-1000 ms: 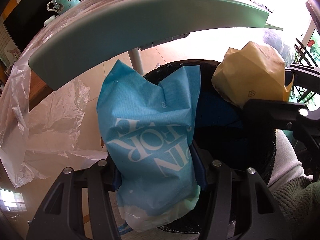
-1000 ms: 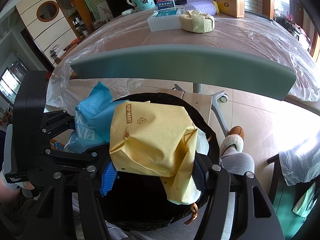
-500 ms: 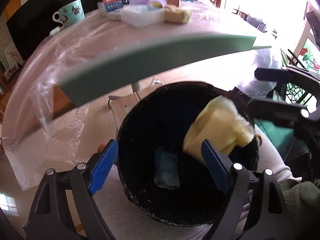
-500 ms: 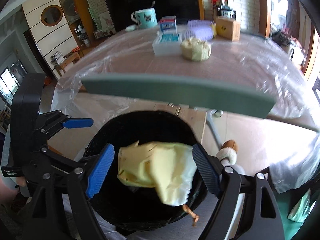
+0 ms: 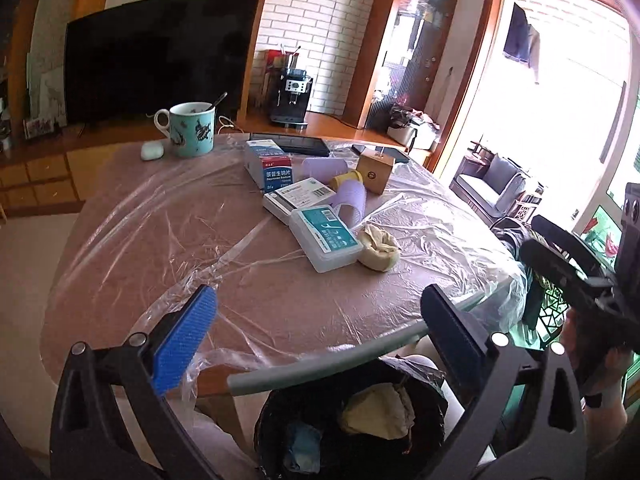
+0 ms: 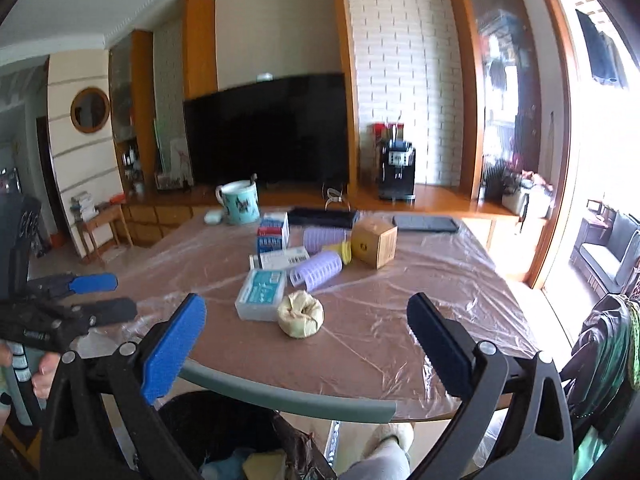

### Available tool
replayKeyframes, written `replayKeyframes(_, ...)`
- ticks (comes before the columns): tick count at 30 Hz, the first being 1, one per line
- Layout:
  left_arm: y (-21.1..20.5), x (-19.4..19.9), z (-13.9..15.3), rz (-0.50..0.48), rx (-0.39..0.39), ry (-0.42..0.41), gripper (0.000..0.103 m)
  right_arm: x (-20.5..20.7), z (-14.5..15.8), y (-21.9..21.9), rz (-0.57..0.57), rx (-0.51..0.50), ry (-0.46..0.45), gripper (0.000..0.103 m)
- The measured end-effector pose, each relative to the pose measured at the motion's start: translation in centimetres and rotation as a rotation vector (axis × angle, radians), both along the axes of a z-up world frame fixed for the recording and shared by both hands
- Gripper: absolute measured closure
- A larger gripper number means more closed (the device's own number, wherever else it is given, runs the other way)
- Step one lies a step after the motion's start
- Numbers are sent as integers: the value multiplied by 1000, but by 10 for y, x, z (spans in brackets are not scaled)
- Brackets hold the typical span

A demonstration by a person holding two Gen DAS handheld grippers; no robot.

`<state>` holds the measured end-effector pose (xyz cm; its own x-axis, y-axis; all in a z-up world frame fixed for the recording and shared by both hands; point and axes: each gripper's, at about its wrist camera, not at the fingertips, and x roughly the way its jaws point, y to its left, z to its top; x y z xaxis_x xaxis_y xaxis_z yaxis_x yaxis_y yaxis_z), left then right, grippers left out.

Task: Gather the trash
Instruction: 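Move both open tools back toward the items on the table, then grasp the teal dental floss box with the left tool while the right tool grasps the beige paper ball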

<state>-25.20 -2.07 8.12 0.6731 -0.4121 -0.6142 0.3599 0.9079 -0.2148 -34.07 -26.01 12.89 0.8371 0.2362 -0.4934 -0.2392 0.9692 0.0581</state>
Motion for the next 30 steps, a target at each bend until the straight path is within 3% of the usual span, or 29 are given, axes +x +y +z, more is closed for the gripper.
replayKeyframes(6,-14,44,-11,20,52,58,1,30,-33,22,38,-99,112,4)
replayKeyframes(13,-36,75,-20,-22,94,98,1,70,-65,40,65,-134,206,5)
replayKeyframes(18,-53,97,-34,-41,100,152,6,87,-78,51,63,-190,237,13)
replayKeyframes(21,-64,107,-39,-60,101,179,13,94,-82,50,79,-177,255,18)
replayKeyframes(30,-83,121,-55,-69,156,221,21,104,-97,56,96,-189,297,29)
